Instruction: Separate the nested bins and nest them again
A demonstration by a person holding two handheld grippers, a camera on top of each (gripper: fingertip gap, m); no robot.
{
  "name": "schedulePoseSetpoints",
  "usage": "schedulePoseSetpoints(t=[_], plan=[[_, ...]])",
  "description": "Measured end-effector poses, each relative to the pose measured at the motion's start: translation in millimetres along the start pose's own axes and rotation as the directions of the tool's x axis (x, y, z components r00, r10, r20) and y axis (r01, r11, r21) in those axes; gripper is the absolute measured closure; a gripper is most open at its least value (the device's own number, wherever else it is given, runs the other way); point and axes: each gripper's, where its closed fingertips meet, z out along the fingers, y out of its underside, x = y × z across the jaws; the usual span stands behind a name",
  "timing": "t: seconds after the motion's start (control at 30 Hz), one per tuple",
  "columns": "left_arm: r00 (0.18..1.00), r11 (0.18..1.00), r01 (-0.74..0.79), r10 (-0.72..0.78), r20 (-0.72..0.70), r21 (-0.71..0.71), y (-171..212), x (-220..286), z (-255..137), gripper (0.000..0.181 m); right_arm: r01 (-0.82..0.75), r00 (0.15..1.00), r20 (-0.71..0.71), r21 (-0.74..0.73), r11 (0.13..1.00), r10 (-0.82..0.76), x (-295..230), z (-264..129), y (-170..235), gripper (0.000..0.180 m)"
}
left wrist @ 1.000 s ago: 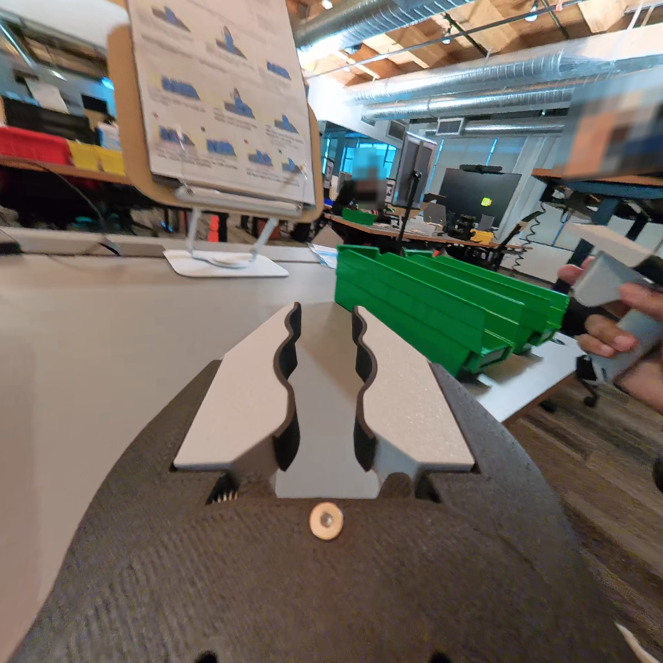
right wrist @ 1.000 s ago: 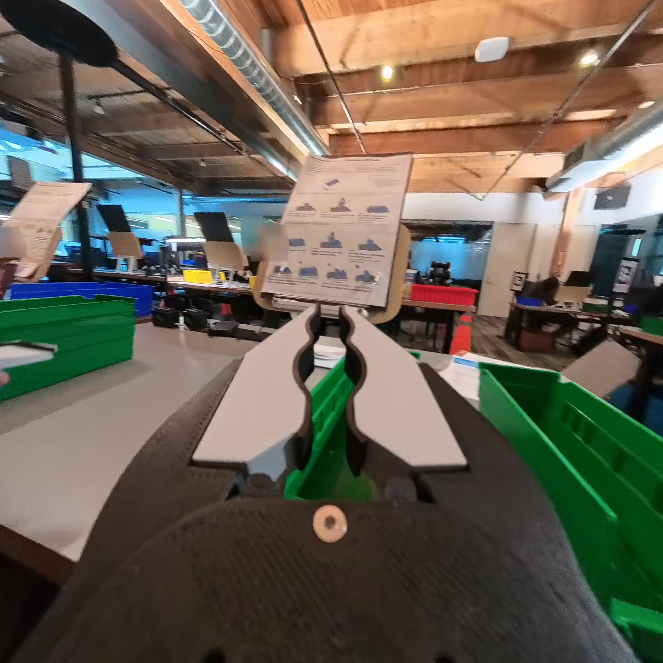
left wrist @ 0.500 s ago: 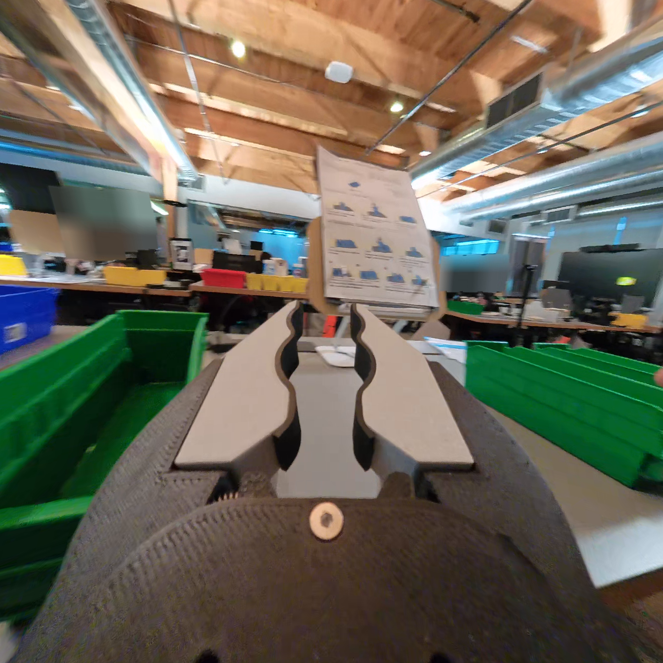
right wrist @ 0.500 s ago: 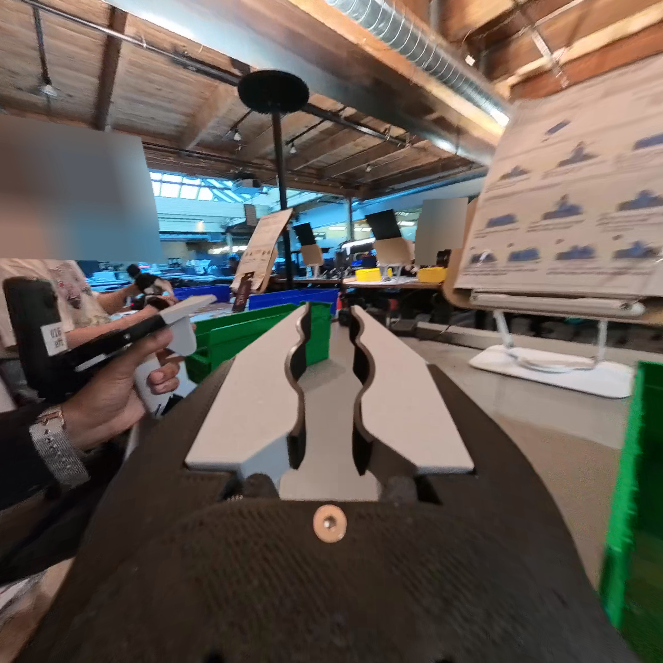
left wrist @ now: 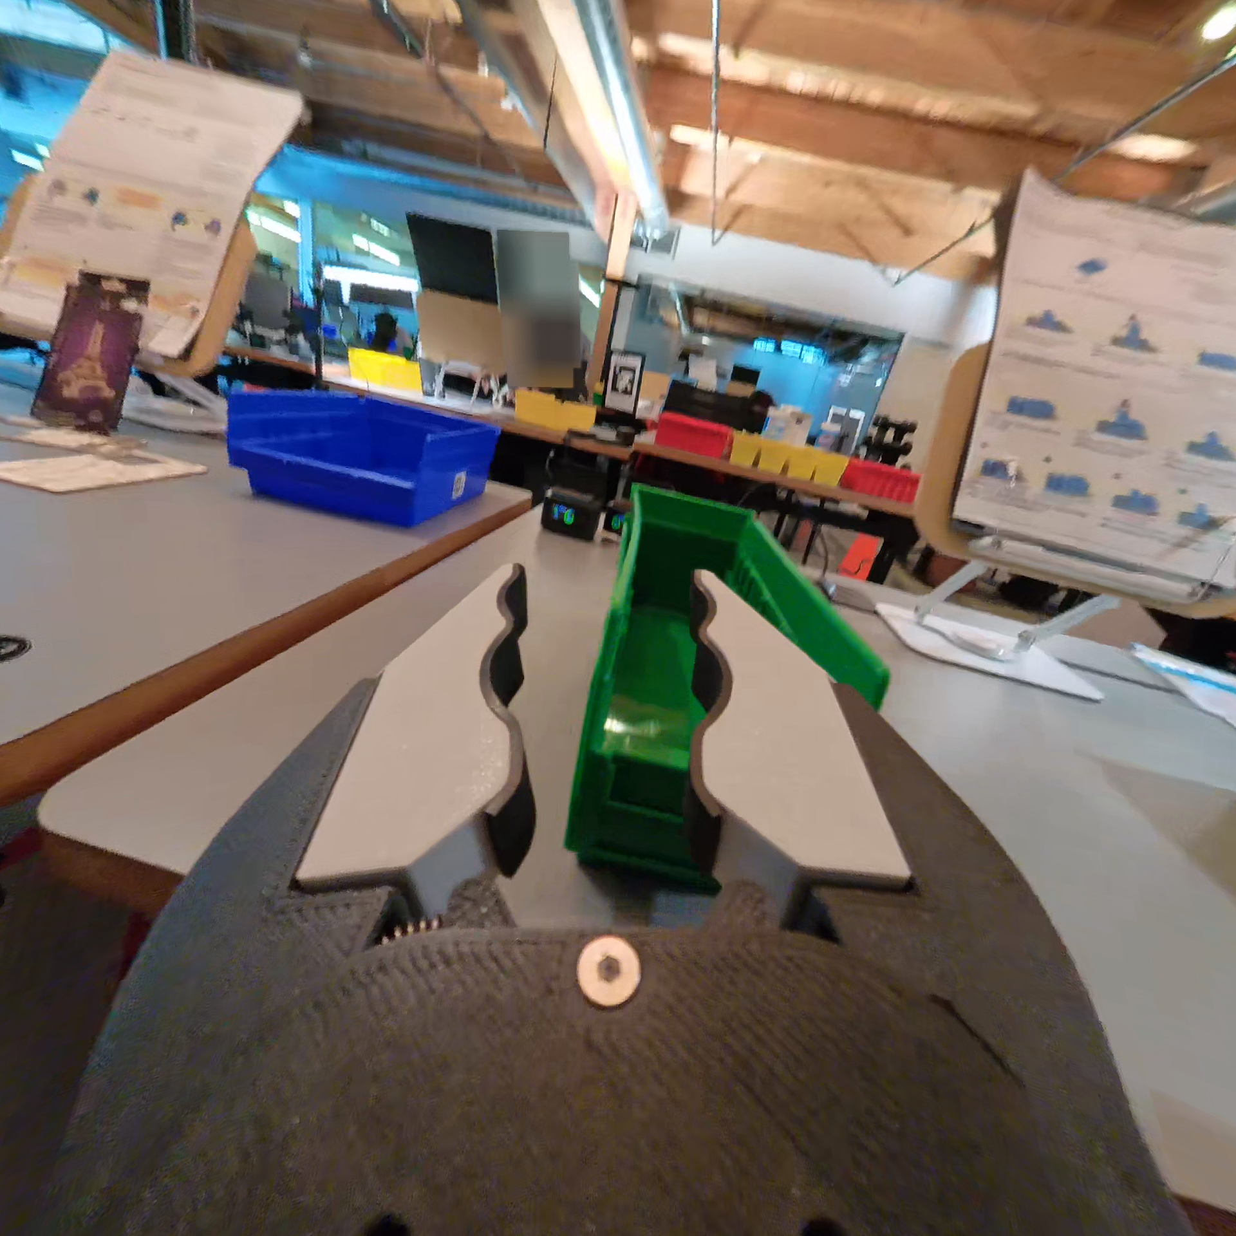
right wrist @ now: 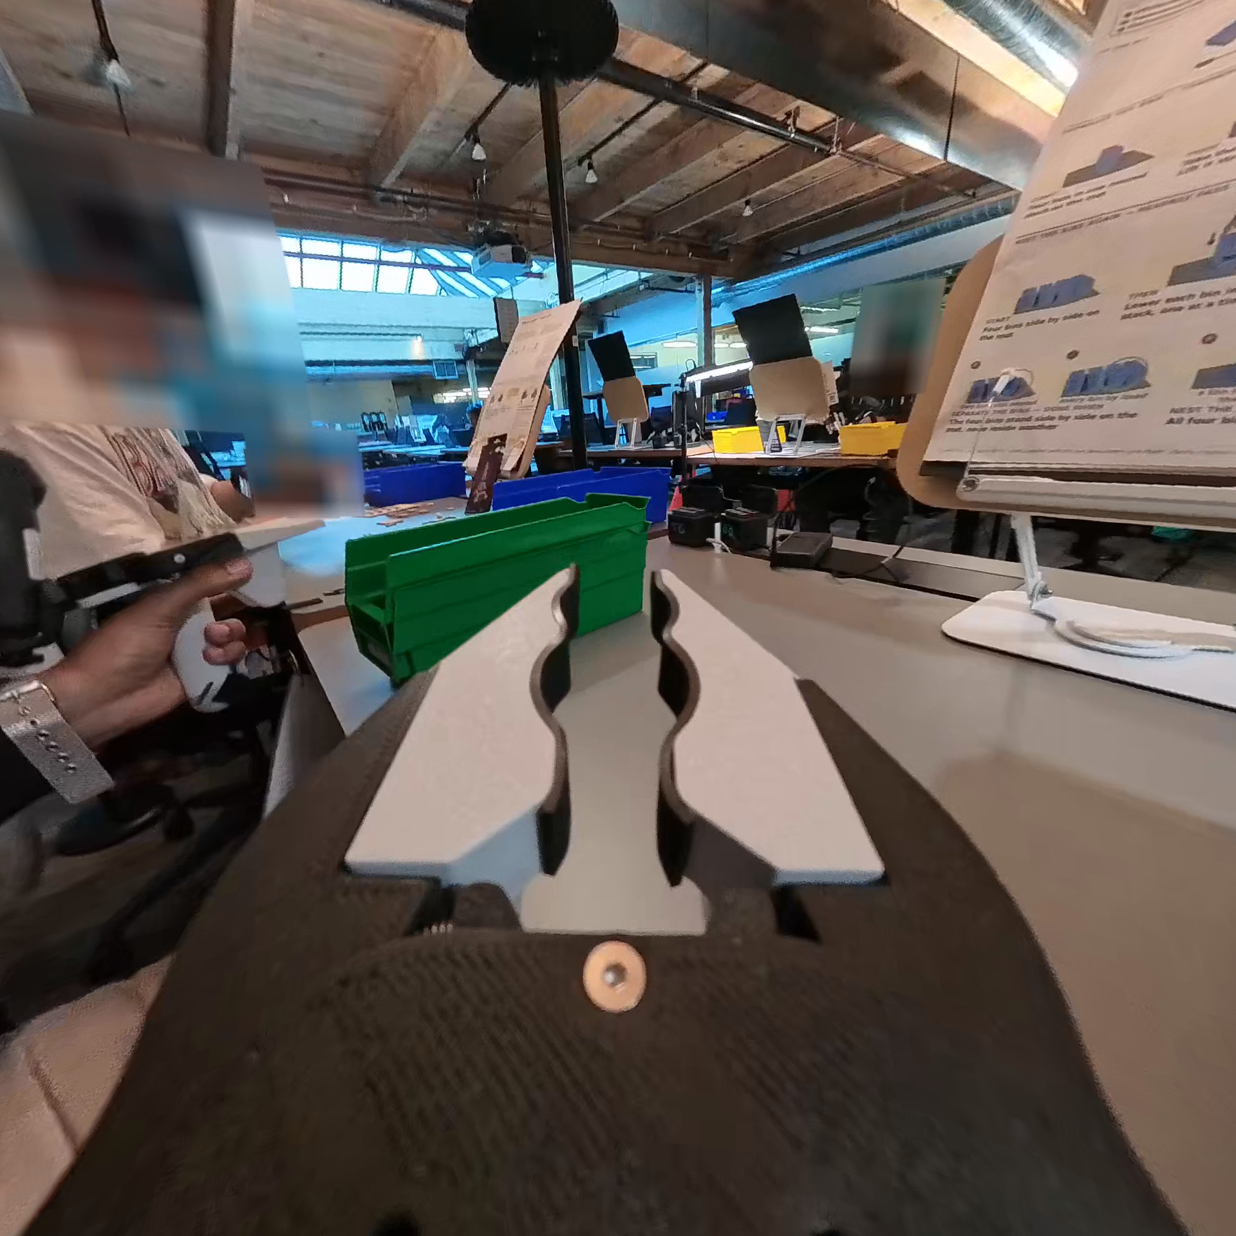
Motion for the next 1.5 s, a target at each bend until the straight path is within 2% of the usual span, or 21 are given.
schedulePoseSetpoints(t=[0.07, 0.17, 0.43, 0.63, 0.8, 0.9, 1.0, 1.2, 1.37, 1.5], plan=[[1.000, 0.997, 0.019, -0.019, 0.004, -0.073, 13, -8, 3, 0.129, 0.026, 1.000, 0.009, -0.018, 0.999, -0.026, -3, 3, 4, 0.160], [0.995, 0.990, 0.094, -0.095, -0.007, -0.107, 20, -13, 7, 0.128, 0.069, 0.998, 0.014, -0.052, 0.996, -0.069, -7, 7, 11, 0.161], [0.986, 0.972, 0.106, -0.129, -0.101, -0.210, 43, -2, 20, 0.139, 0.148, 0.987, -0.051, -0.045, 0.988, -0.150, 2, 6, 8, 0.170], [0.992, 0.982, 0.041, -0.062, -0.110, -0.185, 40, -2, 25, 0.164, 0.185, 0.980, -0.061, -0.079, 0.980, -0.190, 3, 4, 14, 0.171], [0.989, 0.979, 0.000, -0.031, -0.147, -0.206, 46, 4, 32, 0.163, 0.198, 0.976, -0.069, -0.093, 0.976, -0.205, 4, 1, 15, 0.171], [0.990, 0.981, -0.045, 0.018, -0.140, -0.190, 45, 3, 34, 0.180, 0.200, 0.975, -0.074, -0.104, 0.974, -0.208, 5, 0, 17, 0.171], [0.988, 0.977, -0.098, 0.072, -0.140, -0.187, 42, 5, 35, 0.181, 0.203, 0.974, -0.082, -0.113, 0.973, -0.213, 6, -2, 18, 0.171], [0.988, 0.997, -0.046, 0.036, -0.147, -0.066, 9, 10, 33, 0.181, 0.202, 0.972, -0.092, -0.129, 0.971, -0.215, 9, -3, 20, 0.172], [0.983, 0.995, 0.098, -0.095, -0.156, 0.012, -14, -1, 27, 0.181, 0.202, 0.972, -0.089, -0.145, 0.969, -0.216, 9, -2, 24, 0.172], [0.966, 0.976, 0.214, -0.207, -0.157, 0.030, -16, -10, 24, 0.181, 0.209, 0.971, -0.084, -0.157, 0.965, -0.224, 8, -1, 26, 0.172]])
